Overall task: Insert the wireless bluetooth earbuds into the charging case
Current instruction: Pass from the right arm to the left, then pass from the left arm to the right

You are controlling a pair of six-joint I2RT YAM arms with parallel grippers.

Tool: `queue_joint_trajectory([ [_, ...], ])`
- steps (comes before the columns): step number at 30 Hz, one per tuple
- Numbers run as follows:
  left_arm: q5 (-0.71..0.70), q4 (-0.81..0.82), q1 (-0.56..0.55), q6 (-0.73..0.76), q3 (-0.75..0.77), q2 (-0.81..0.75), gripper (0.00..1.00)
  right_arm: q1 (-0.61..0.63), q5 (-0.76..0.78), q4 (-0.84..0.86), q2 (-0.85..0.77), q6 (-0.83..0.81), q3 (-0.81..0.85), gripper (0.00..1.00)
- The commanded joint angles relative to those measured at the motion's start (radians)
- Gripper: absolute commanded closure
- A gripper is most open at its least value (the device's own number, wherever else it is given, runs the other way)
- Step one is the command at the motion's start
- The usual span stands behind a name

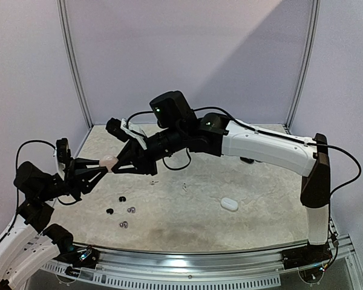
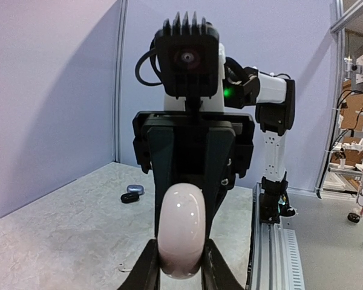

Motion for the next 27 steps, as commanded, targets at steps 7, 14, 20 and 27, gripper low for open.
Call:
queue_joint_trajectory([
  [7,0.057,-0.054,-0.025,0.09,-0.01,-0.023,1.0,0.005,0.108,-0.047,-0.011,-0.016,0.031,0.43],
  [14,0.071,-0.109,-0.025,0.154,0.0,-0.029,1.0,0.004,0.057,-0.058,-0.011,-0.01,0.042,0.54],
  [20,0.076,-0.146,-0.025,0.189,0.007,-0.033,1.0,0.005,0.011,-0.055,0.014,0.007,0.063,0.87],
  [27,0.079,-0.135,-0.024,0.166,-0.015,-0.037,0.81,0.006,0.007,-0.043,0.007,0.004,0.059,1.0],
])
